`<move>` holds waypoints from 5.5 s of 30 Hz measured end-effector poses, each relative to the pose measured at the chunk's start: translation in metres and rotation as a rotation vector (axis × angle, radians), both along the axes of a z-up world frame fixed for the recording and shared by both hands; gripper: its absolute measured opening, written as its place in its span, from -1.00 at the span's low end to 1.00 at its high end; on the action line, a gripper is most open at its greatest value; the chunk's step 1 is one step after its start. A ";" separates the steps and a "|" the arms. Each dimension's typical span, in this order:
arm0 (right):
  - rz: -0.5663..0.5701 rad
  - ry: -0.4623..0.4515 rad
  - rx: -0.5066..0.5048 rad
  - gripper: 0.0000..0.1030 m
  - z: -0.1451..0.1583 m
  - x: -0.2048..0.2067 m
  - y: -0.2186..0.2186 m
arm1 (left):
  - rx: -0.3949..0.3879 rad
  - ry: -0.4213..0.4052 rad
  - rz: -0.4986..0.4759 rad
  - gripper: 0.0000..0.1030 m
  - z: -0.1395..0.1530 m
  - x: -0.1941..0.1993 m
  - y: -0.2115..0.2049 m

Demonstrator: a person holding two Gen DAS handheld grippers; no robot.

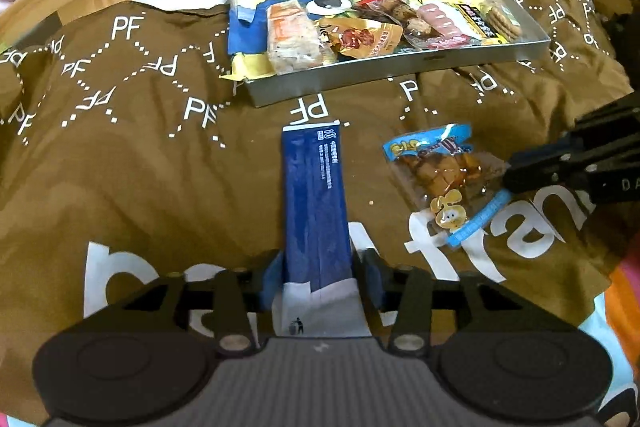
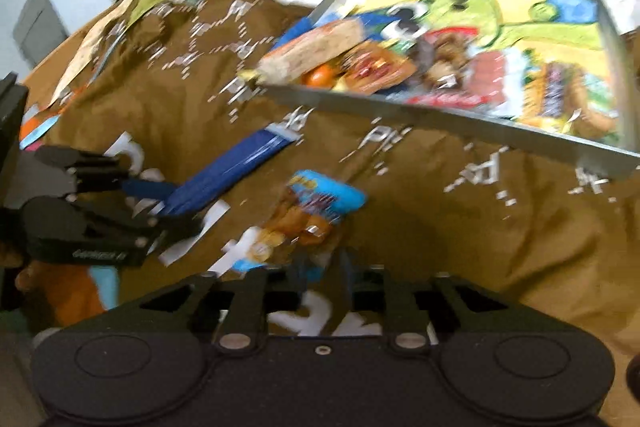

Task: Organize snacks
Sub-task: 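Grasp and lift the blue stick packet with left gripper while right gripper grasps the snack bag, then carry stick packet with left gripper into the tray while right gripper carries the snack bag there, then open both grippers over the tray and lift them away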

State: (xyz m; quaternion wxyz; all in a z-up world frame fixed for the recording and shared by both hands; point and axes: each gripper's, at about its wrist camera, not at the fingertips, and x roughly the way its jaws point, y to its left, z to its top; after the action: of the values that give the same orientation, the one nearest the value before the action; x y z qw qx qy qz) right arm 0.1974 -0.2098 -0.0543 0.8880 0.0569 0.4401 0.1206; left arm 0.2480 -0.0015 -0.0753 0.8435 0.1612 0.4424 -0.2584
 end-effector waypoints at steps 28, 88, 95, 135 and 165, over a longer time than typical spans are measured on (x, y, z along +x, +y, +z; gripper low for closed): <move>0.082 -0.107 -0.168 0.06 -0.027 0.009 0.060 | -0.089 0.057 0.092 -0.35 -0.004 0.017 -0.004; -0.068 -0.657 -0.388 0.06 0.059 -0.031 -0.012 | -0.373 -0.424 0.315 -0.35 0.105 -0.010 -0.058; -0.112 -0.713 -0.391 0.06 0.055 0.001 -0.026 | -0.380 -0.469 0.319 -0.35 0.096 0.030 -0.091; -0.171 -0.471 -0.336 0.06 -0.008 0.083 -0.064 | -0.197 -0.264 0.337 -0.33 0.010 0.112 -0.143; -0.294 -0.655 -0.293 0.99 0.051 0.032 -0.062 | -0.331 -0.369 0.459 0.95 0.075 0.075 -0.094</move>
State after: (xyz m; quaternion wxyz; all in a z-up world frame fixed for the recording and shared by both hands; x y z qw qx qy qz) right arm 0.2293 -0.2722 -0.0028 0.9881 -0.0494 0.1328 -0.0604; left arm 0.3235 -0.0960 -0.0004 0.9603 -0.0376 0.2592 -0.0964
